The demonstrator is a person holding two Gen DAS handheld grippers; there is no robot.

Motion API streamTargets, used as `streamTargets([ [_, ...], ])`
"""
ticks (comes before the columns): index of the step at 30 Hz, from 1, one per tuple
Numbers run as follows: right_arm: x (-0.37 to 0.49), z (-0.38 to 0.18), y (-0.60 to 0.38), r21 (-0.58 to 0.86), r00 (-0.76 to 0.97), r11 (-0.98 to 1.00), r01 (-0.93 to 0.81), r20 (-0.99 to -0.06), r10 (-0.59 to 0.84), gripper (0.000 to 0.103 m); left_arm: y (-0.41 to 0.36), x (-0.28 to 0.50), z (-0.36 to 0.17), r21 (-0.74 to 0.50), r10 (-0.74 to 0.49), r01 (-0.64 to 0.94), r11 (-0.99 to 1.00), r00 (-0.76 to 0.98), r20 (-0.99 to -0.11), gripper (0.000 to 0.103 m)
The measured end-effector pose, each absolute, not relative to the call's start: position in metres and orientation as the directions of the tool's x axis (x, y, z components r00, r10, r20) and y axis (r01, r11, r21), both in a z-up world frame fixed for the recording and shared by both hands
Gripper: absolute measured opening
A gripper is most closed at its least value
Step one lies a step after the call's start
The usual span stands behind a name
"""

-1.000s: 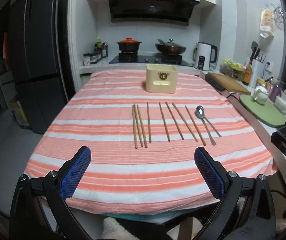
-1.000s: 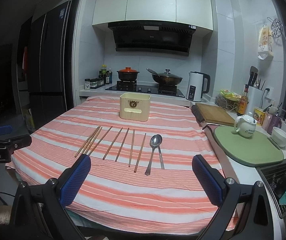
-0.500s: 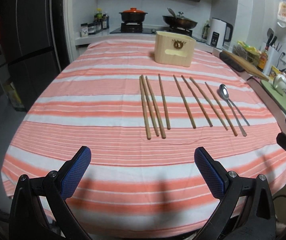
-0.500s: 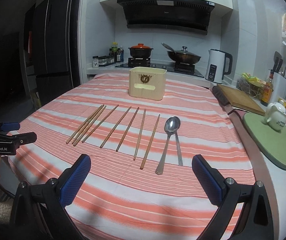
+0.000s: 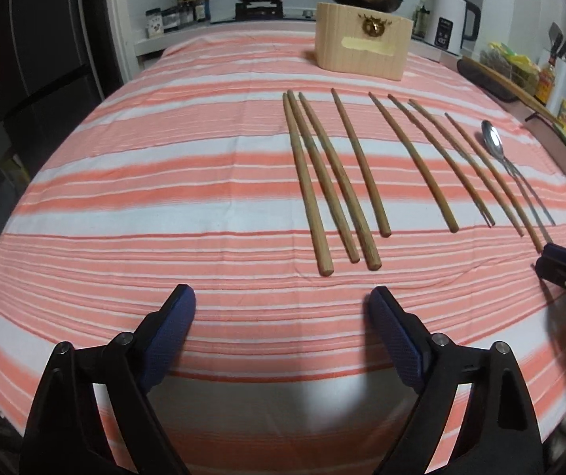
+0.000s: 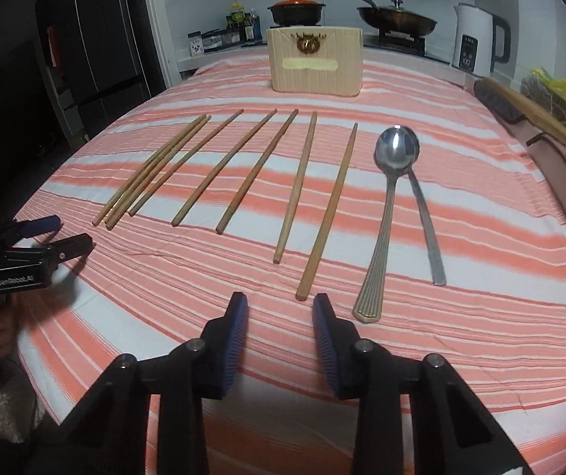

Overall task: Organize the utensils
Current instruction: 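Move the right gripper forward over the row of wooden chopsticks, then close the right gripper on one wooden chopstick and lift it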

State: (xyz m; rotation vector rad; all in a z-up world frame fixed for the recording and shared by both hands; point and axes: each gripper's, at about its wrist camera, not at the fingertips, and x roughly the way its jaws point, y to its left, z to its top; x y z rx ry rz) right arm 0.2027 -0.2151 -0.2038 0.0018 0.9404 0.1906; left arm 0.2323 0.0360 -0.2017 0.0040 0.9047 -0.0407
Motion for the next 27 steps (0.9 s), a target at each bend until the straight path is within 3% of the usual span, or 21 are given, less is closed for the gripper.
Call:
streamTargets([
  [5, 0.21, -0.205, -0.209, 0.028, 0.583, 0.986, -0.163, -0.803, 0.12, 0.029, 0.036, 0.239, -0.201, -0.012, -0.032, 0.036, 0.999, 0.613, -0.789, 0.089],
  [7, 0.213, -0.206, -0.207, 0.007, 0.587, 0.986, -0.164, -0.803, 0.104, 0.029, 0.034, 0.241, -0.2, -0.006, -0.03, 0.04, 0.999, 0.613, -0.789, 0.083],
  [10, 0.216, -0.207, -0.207, 0.0, 0.591, 0.987, -0.161, -0.801, 0.096, 0.028, 0.031, 0.245, -0.197, -0.003, -0.042, 0.064, 0.998, 0.62, -0.783, 0.06],
  [12, 0.217, -0.207, -0.208, 0.0, 0.592, 0.988, -0.151, -0.801, 0.09, 0.024, 0.029, 0.247, -0.196, -0.004, -0.051, 0.077, 0.997, 0.624, -0.78, 0.026],
  [15, 0.218, -0.207, -0.211, 0.003, 0.595, 0.99, -0.139, -0.799, 0.086, 0.019, 0.024, 0.245, -0.196, 0.015, -0.049, 0.094, 0.995, 0.638, -0.768, 0.012],
  [17, 0.22, -0.207, -0.211, -0.002, 0.595, 0.99, -0.138, -0.8, 0.081, 0.016, 0.019, 0.245, -0.197, 0.044, -0.035, 0.106, 0.993, 0.648, -0.761, 0.006],
  [27, 0.246, -0.209, -0.219, 0.02, 0.579, 0.991, -0.131, -0.81, 0.093, 0.007, 0.022, 0.286, -0.197, 0.036, -0.019, 0.073, 0.997, 0.638, -0.77, 0.006],
])
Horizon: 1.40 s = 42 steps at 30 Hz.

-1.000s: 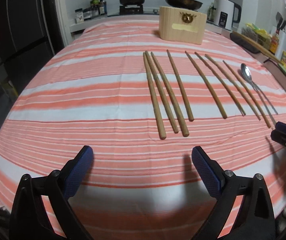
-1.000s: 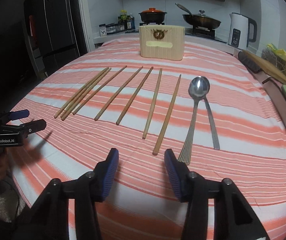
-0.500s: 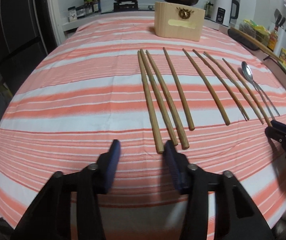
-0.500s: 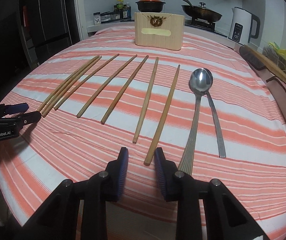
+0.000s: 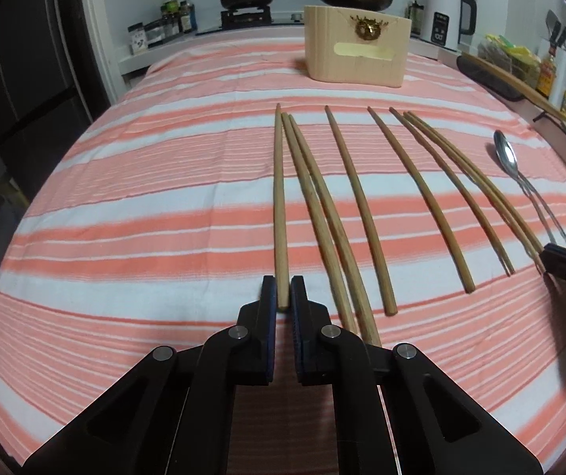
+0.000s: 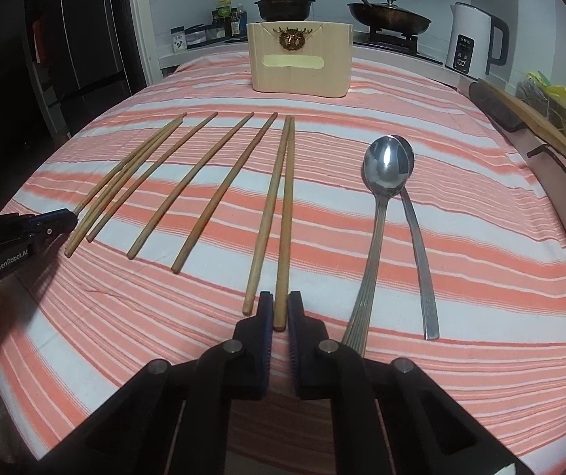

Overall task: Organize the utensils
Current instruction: 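Close the right gripper on one wooden chopstick and lift it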

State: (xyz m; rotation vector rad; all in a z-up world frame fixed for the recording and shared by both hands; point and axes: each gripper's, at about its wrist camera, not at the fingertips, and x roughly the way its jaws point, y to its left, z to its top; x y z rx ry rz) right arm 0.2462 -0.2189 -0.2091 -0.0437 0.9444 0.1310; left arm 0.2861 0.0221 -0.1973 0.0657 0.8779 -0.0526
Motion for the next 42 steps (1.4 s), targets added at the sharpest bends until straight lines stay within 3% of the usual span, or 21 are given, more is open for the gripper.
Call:
streamTargets([
  [4, 0.261, -0.21, -0.22, 0.018, 0.571, 0.992, -0.124, -0.816, 0.086, 0.007, 0.032, 0.303, -0.197, -0.029, -0.063, 0.064, 0.998, 0.62, -0.782, 0.005],
  [12, 0.278, -0.212, -0.222, 0.02, 0.566, 0.991, -0.13, -0.819, 0.091, 0.007, 0.04, 0.323, -0.199, -0.036, -0.07, 0.067, 0.997, 0.624, -0.778, 0.006],
  [19, 0.275, -0.211, -0.229, 0.056, 0.554, 0.985, -0.163, -0.821, 0.138, 0.008, 0.035, 0.313, -0.199, 0.036, -0.032, 0.094, 0.995, 0.635, -0.772, 0.013],
  [26, 0.267, -0.21, -0.233, 0.06, 0.553, 0.98, -0.189, -0.818, 0.157, 0.012, 0.038, 0.314, -0.199, 0.021, -0.041, 0.09, 0.996, 0.634, -0.773, 0.015],
  [30, 0.265, -0.212, -0.227, 0.028, 0.564, 0.978, -0.207, -0.813, 0.143, 0.022, 0.038, 0.313, -0.199, 0.019, -0.043, 0.09, 0.996, 0.634, -0.772, 0.016],
  [33, 0.264, -0.212, -0.222, -0.015, 0.569, 0.978, -0.208, -0.815, 0.109, 0.021, 0.037, 0.314, -0.199, 0.026, -0.041, 0.097, 0.995, 0.634, -0.772, 0.009],
  [36, 0.271, -0.212, -0.223, -0.023, 0.573, 0.981, -0.19, -0.814, 0.092, 0.007, 0.033, 0.315, -0.199, 0.034, -0.044, 0.11, 0.993, 0.637, -0.77, 0.004],
  [42, 0.273, -0.189, -0.224, -0.01, 0.616, 0.983, -0.186, -0.78, 0.109, 0.007, 0.039, 0.307, -0.174, 0.029, -0.054, 0.111, 0.993, 0.679, -0.732, 0.004],
])
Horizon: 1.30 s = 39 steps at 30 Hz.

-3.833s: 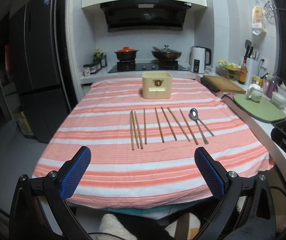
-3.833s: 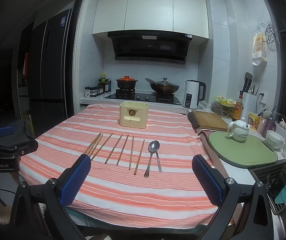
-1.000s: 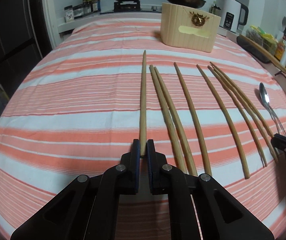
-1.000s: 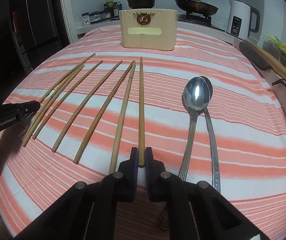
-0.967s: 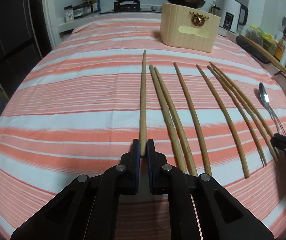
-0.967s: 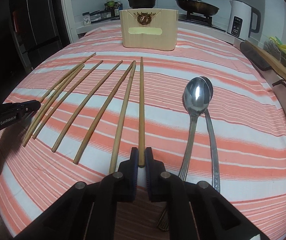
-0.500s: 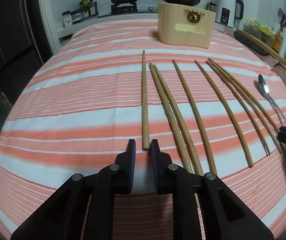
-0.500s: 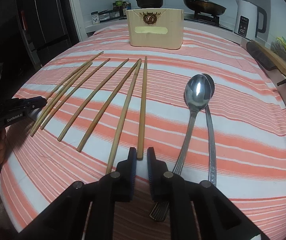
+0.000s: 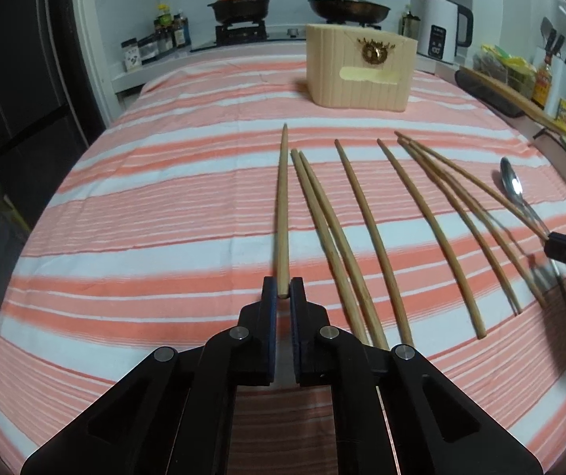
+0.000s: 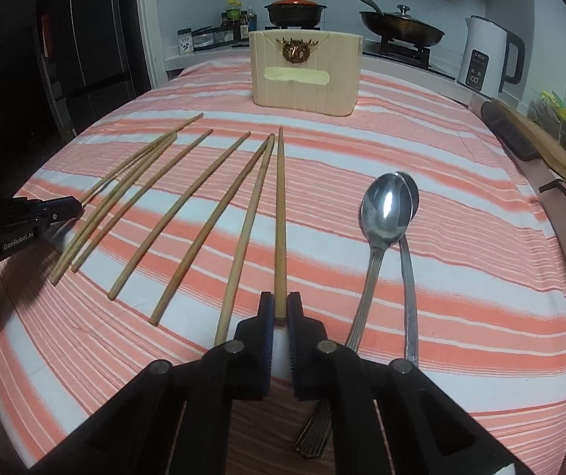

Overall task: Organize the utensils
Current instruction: 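Close the right gripper on one wooden chopstick and lift it, then carry the chopstick in the right gripper over the cream holder box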

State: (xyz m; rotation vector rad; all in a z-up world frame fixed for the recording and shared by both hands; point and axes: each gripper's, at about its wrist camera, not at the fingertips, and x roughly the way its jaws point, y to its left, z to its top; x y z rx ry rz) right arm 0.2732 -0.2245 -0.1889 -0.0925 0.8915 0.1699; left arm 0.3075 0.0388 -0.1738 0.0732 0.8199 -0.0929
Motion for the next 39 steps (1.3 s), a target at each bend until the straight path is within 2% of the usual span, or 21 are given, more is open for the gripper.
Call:
streamTargets([
  [10, 0.269, -0.106, -0.219, -0.062, 0.754, 0.977, -0.203, -0.646, 0.116, 0.007, 0.055, 0.299, -0.1, 0.012, -0.084, 0.119, 0.993, 0.765, -0.639, 0.004],
  [22, 0.272, -0.026, -0.223, -0.034, 0.842, 0.98, -0.199, -0.518, 0.153, 0.007, 0.061, 0.3, -0.015, -0.017, -0.137, 0.15, 0.989, 0.845, -0.517, 0.004],
  [34, 0.272, 0.013, -0.223, 0.007, 0.837, 0.975, -0.221, -0.511, 0.194, 0.007, 0.06, 0.302, 0.02, -0.149, -0.246, 0.197, 0.969, 0.82, -0.517, 0.004],
  [39, 0.275, 0.023, -0.224, 0.027, 0.836, 0.972, -0.233, -0.505, 0.214, 0.007, 0.049, 0.309, 0.035, -0.167, -0.268, 0.211, 0.963, 0.81, -0.522, 0.004],
])
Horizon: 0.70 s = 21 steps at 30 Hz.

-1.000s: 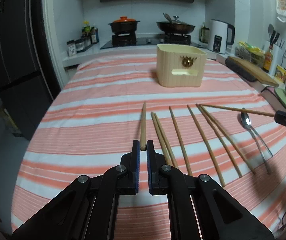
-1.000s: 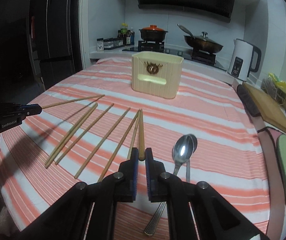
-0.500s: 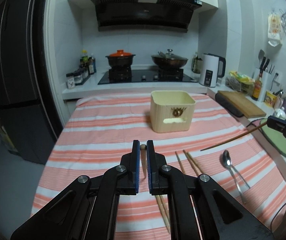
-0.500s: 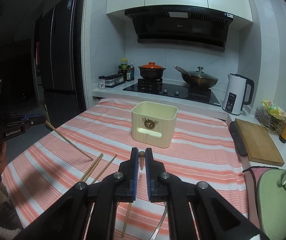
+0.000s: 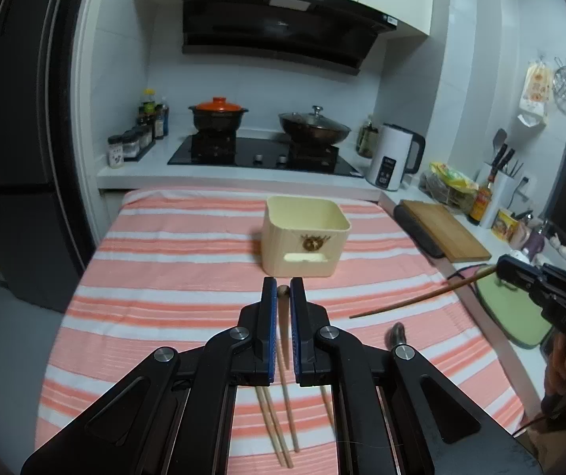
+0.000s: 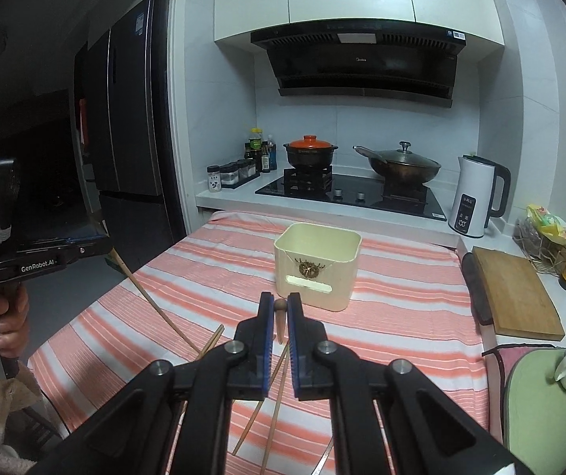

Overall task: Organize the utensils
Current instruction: 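Carry the chopstick in the right gripper over the cream holder box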

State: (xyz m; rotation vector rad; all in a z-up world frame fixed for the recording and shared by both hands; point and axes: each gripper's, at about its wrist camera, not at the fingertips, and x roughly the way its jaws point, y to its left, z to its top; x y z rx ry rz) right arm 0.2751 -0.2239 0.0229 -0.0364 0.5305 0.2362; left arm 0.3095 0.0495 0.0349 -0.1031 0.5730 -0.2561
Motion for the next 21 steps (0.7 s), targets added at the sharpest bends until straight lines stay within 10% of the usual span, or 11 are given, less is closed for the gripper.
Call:
streamTargets([
  [21, 0.386, 0.089, -0.244, 0.043, 0.903, 0.988, -0.149, -0.401, 0.153, 0.007, 0.002, 0.434, 0.117, -0.218, -0.279, 0.205, 0.954, 0.872, -0.401, 0.004],
])
